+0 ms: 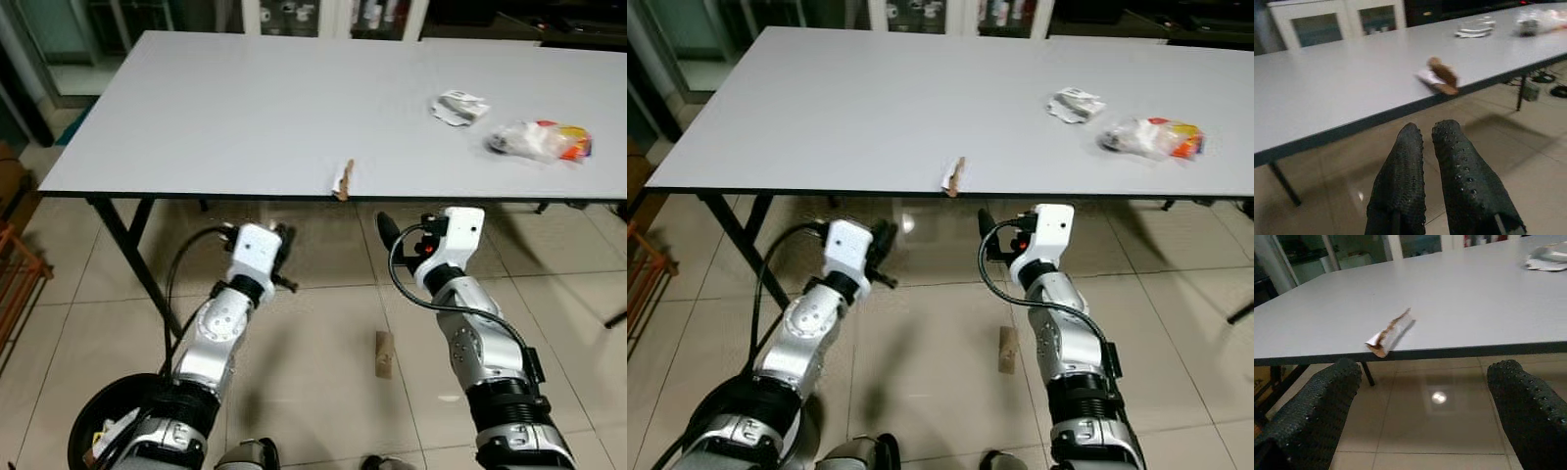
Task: Picking trash to rubbish bin
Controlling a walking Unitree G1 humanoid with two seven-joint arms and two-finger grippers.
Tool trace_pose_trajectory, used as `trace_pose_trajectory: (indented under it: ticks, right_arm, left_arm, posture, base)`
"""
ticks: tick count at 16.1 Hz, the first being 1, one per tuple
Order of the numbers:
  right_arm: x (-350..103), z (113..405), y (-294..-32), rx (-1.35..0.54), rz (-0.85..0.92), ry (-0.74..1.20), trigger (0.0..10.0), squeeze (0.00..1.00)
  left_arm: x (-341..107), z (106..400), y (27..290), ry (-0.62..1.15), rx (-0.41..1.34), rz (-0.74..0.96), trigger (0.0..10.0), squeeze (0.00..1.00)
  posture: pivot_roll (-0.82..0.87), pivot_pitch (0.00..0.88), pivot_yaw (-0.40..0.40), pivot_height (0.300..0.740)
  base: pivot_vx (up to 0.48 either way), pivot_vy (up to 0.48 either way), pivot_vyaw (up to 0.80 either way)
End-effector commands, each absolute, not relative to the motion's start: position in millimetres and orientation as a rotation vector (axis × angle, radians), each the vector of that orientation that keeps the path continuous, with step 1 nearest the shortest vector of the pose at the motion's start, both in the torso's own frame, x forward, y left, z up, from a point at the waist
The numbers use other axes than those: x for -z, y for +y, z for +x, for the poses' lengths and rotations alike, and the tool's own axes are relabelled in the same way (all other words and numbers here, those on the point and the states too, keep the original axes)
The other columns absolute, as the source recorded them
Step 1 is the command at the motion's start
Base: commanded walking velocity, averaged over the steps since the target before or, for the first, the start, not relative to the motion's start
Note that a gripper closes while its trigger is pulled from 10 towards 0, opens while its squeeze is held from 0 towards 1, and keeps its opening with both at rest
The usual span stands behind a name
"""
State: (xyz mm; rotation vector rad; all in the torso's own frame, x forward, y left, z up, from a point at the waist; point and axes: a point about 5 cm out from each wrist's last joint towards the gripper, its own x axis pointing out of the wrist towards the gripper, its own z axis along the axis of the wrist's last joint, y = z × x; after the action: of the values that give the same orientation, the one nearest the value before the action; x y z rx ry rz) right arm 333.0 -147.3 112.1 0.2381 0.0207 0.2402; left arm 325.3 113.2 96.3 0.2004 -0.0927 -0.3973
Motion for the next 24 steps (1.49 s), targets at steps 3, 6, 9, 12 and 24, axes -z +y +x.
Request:
trace_pose_trajectory:
  ticks: [3,6,9,12,24]
  right_arm:
    - [-109,332,-154,-0.217,0.226,0.037,10.0,0.0]
    - [-116,333,-161,-0.141,0.212,-0.018,10.0,0.0]
    - [-128,335,-165,-0.121,0.239,-0.094,10.0,0.0]
    - [-130,334,-164,-0.12,0.243,-0.112,10.0,0.0]
    - [-132,333,-163,-0.11,0.257,-0.131,10.0,0.0]
  left_arm:
    - [-107,328,113,-0.161,0.392,0.302,10.0,0.0]
    - [-142,330,125,-0.416,0.141,0.441,10.0,0.0]
    - [-165,323,121,-0.603,0.102,0.492,10.0,0.0]
    - [-182,318,124,-0.751,-0.028,0.635,10.0,0.0]
    - [-189,327,139,-0.672,-0.236,0.467,10.0,0.0]
  posture:
    - [-0.04,0.079,-0.008,0.74]
    - [-0.04,0.08,-0.008,0.74]
    - [-0.05,0.079,-0.007,0.74]
    - [-0.04,0.08,-0.007,0.74]
    - [-0.05,0.079,-0.008,0.74]
  base:
    - [0.0,0.0,0.0]
    - [0.0,0.0,0.0]
    - [0.0,0.0,0.0]
    - [0.0,0.0,0.0]
    - [0.0,0.0,0.0]
